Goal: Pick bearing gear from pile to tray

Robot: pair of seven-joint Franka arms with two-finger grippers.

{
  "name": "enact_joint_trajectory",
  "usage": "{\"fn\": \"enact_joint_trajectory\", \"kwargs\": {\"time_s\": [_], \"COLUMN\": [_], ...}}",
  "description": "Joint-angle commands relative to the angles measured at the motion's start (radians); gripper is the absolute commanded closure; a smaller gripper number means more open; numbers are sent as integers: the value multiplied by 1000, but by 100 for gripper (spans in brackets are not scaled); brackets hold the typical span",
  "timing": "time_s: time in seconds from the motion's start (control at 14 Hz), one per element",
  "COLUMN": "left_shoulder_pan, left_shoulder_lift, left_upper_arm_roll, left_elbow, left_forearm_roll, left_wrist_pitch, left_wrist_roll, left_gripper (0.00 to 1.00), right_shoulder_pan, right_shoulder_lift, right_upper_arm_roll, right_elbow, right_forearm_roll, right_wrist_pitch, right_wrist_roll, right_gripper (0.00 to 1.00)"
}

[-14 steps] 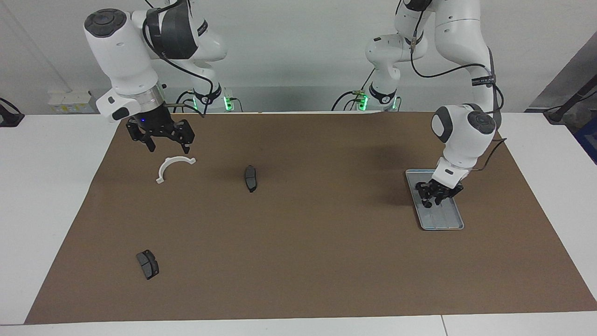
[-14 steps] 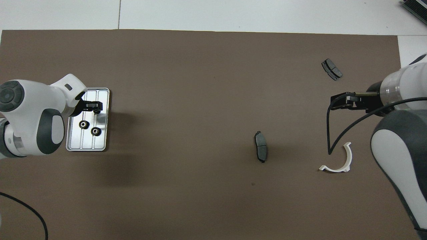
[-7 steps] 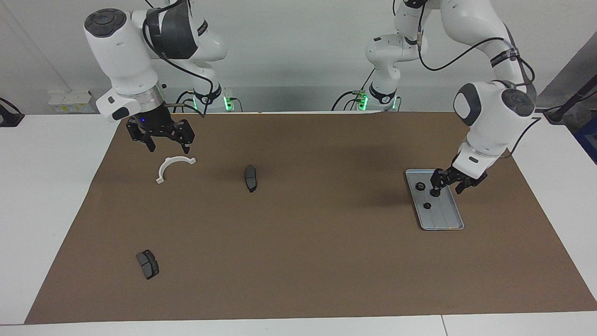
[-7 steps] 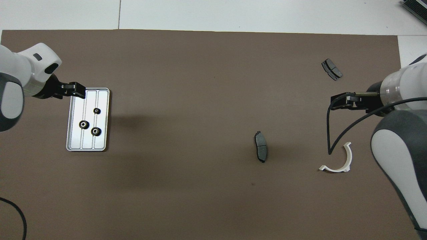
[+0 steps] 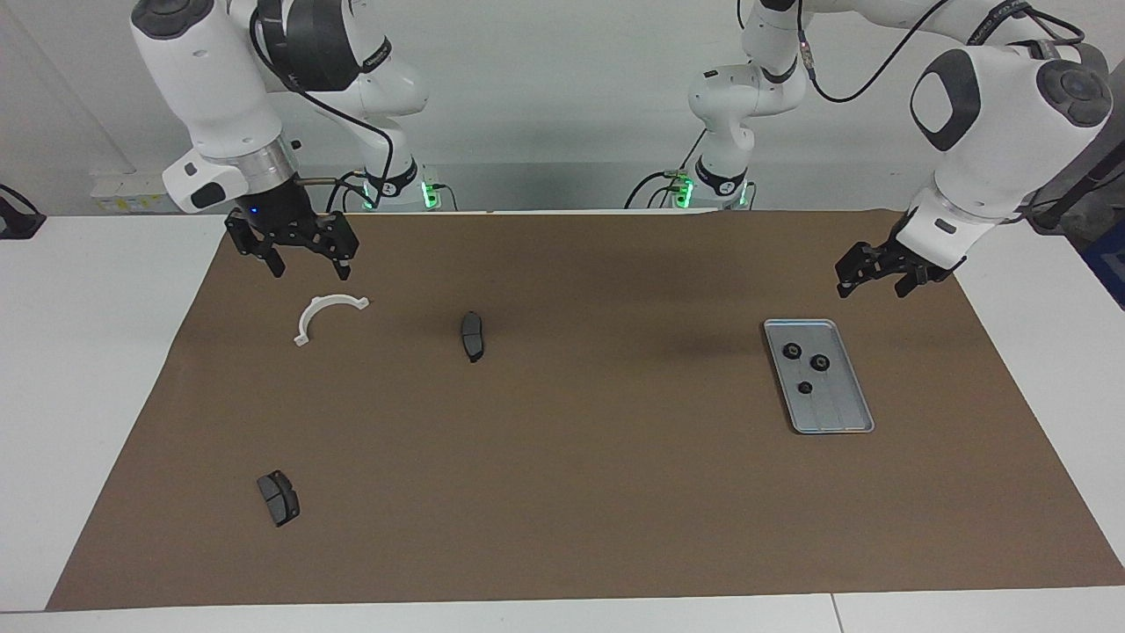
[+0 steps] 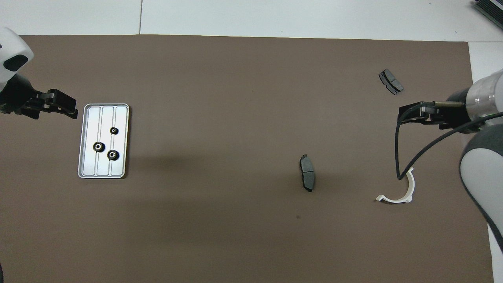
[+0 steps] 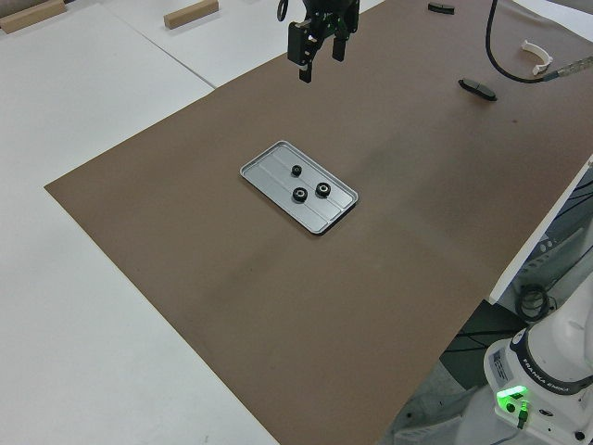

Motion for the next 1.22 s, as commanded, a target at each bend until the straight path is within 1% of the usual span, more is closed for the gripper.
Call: {"fn": "enact_joint_trajectory", "kwargs": {"time_s": [0.0, 0.07, 0.29, 0.36, 0.43, 0.64, 0.86, 1.0, 1.07, 1.15], "left_shoulder_pan": [-33, -46, -78, -84, -84, -79, -70, -64, -60, -59], "left_shoulder_lift": [18, 20, 23, 15, 11, 6, -6, -9, -9, -11], "left_upper_arm_roll": [-6, -3, -3, -6, -6, -4, 2, 6, 6, 8], "left_elbow": [101, 107, 123, 120, 115, 115, 106, 98, 98, 92], "left_forearm_roll": [-4, -4, -4, -6, -1, -8, -11, -11, -8, -8], "left_wrist_pitch": [-85, -89, -104, -99, -90, -86, -61, -52, -44, -40], "left_wrist_roll": [-5, -5, -39, -62, -67, -70, -67, -61, -64, -65], "left_gripper": [7, 7, 7, 5, 0, 0, 0, 0, 0, 0], "right_shoulder_pan": [-29, -29, -15, -15, -12, -9, -6, -3, 37, 57], "right_shoulder_lift": [100, 115, 95, 73, 63, 50, -26, -28, -28, -28], "right_upper_arm_roll": [0, 0, 2, 0, 0, 0, 11, 14, 16, 16], "right_elbow": [159, 177, 146, 121, 100, 78, -46, -49, -51, -48], "right_forearm_roll": [28, 24, 24, 19, 16, 1, -27, -38, -77, -88], "right_wrist_pitch": [-122, -138, -140, -135, -126, -121, -23, -19, -17, -15], "right_wrist_roll": [-47, -47, -35, -33, -32, -22, -15, -18, -10, 26], "right_gripper": [0, 0, 0, 0, 0, 0, 0, 0, 0, 0]}}
